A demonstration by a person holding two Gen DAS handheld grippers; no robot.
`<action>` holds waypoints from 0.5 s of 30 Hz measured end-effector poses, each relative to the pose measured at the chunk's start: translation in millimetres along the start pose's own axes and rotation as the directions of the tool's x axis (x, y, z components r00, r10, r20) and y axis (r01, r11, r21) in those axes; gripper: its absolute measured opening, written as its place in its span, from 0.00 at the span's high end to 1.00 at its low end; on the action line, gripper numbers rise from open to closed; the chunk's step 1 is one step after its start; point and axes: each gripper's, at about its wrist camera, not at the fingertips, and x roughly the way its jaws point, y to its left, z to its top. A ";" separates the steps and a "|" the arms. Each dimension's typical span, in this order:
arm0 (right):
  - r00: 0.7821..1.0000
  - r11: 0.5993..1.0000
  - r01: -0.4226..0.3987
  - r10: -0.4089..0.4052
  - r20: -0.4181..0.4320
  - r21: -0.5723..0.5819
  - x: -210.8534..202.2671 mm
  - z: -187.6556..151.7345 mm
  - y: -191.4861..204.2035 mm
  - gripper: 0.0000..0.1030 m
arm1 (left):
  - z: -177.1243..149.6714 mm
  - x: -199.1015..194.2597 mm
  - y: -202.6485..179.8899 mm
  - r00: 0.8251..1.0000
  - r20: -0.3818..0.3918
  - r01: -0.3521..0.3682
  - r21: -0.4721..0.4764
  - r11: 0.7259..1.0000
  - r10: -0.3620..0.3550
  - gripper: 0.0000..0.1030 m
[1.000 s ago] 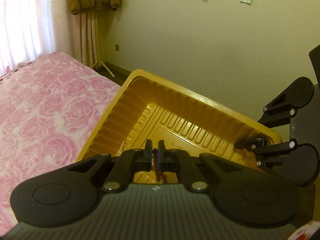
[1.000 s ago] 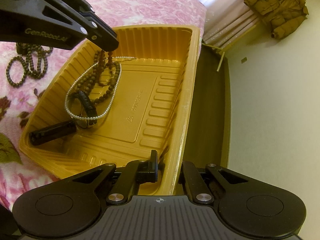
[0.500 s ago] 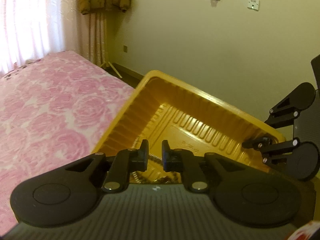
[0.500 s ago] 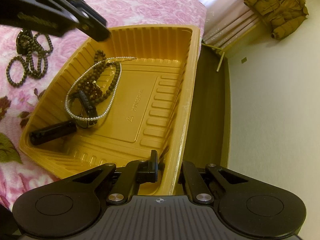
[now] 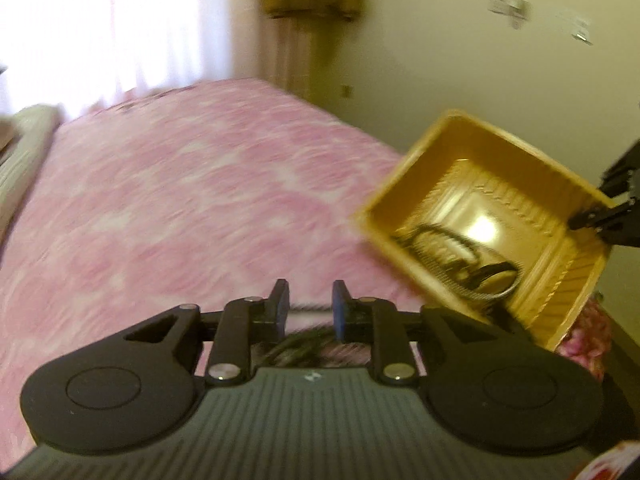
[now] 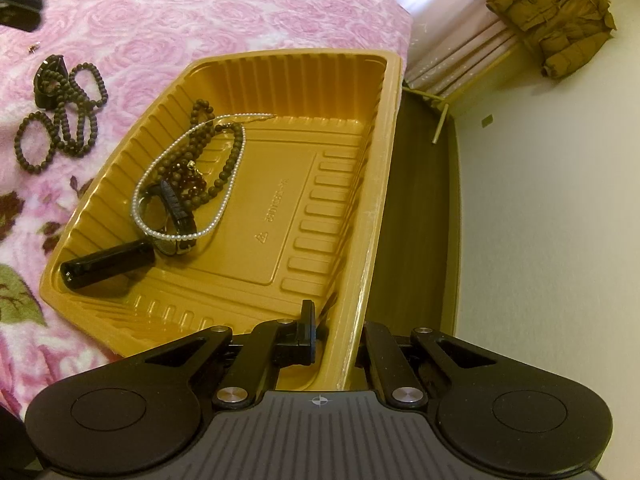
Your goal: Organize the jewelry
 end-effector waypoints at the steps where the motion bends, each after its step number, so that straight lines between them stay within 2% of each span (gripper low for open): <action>1: 1.000 1.000 -0.001 0.001 0.000 0.001 0.0 -0.2 -0.2 0.95 | -8.1 -7.3 11.4 1.000 0.001 -0.016 -0.023 1.000 0.016 0.73; 5: 1.000 1.000 0.000 0.000 -0.001 0.000 -0.2 -0.6 0.0 0.95 | -40.6 -30.1 50.1 0.995 -0.021 -0.095 -0.084 0.992 0.093 0.72; 9: 1.000 1.000 0.001 -0.001 -0.002 0.001 -0.9 -1.1 0.7 0.95 | -69.4 -45.3 71.0 0.984 -0.053 -0.177 -0.125 0.976 0.172 0.72; 15: 1.000 1.000 0.001 -0.001 -0.003 0.002 -0.7 -1.6 0.0 0.95 | -98.7 -41.4 64.7 0.980 -0.104 -0.180 -0.097 0.979 0.170 0.72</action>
